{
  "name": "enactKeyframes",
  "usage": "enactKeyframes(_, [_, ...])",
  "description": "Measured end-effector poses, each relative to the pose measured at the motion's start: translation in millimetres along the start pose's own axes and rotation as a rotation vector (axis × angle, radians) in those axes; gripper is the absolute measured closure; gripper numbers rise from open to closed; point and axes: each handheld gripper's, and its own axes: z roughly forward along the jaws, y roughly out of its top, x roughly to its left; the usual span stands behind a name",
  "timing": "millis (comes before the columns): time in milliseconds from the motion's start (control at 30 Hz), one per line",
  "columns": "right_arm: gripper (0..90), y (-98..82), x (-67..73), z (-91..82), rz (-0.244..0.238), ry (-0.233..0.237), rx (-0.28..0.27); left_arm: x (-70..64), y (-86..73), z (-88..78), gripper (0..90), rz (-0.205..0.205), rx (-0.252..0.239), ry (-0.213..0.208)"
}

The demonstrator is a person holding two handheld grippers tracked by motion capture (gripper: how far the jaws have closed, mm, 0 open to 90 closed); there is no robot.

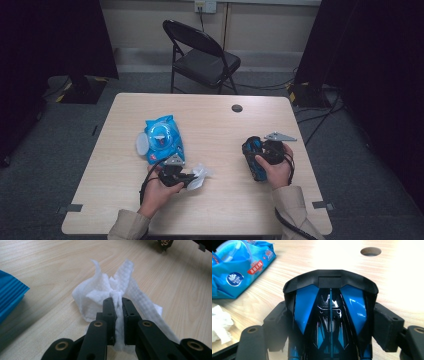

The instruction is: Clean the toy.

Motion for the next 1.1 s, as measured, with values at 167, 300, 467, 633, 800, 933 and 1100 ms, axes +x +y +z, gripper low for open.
enactKeyframes(167, [25.5,0.1,1.8,11.3,-0.018,-0.012,0.037,-0.1,-1.0,2.6,82.8,0.003,0.001,-0.005])
enactKeyframes(300, [25.5,-1.6,2.6,18.3,-0.025,-0.018,0.058,0.8,-2.8,4.2,82.7,0.004,-0.001,-0.011])
enactKeyframes(467, [25.4,-3.6,1.5,26.2,-0.019,-0.029,0.089,0.6,-2.0,4.2,82.5,0.014,0.006,-0.01])
enactKeyframes(633, [25.4,-6.0,-0.7,32.8,-0.011,-0.03,0.107,1.0,-3.3,4.5,82.3,0.012,-0.003,-0.013])
enactKeyframes(800, [25.3,-5.8,-1.4,37.6,-0.015,-0.039,0.123,1.5,-3.9,4.8,81.5,0.019,0.0,-0.015])
enactKeyframes(933, [25.2,-7.0,-2.3,40.4,-0.018,-0.044,0.139,1.8,-3.4,5.0,81.4,0.019,-0.002,-0.016])
enactKeyframes(1100, [25.2,-6.6,-2.6,42.6,-0.03,-0.049,0.158,1.9,-3.3,5.2,81.3,0.02,-0.001,-0.015])
